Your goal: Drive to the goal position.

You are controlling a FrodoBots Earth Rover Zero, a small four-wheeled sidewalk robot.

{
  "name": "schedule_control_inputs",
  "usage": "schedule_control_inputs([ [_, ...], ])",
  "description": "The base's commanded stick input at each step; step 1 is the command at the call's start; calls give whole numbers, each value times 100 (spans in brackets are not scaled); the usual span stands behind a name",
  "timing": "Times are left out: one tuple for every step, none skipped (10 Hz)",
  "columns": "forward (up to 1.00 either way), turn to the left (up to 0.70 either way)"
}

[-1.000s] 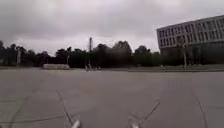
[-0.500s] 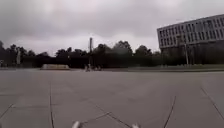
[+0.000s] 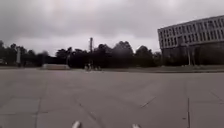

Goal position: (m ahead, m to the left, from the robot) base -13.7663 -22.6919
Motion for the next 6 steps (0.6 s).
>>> schedule_control_inputs([
  [70, -31],
  [70, -31],
  [70, -26],
  [70, 0],
  [70, 0],
  [70, 0],
])
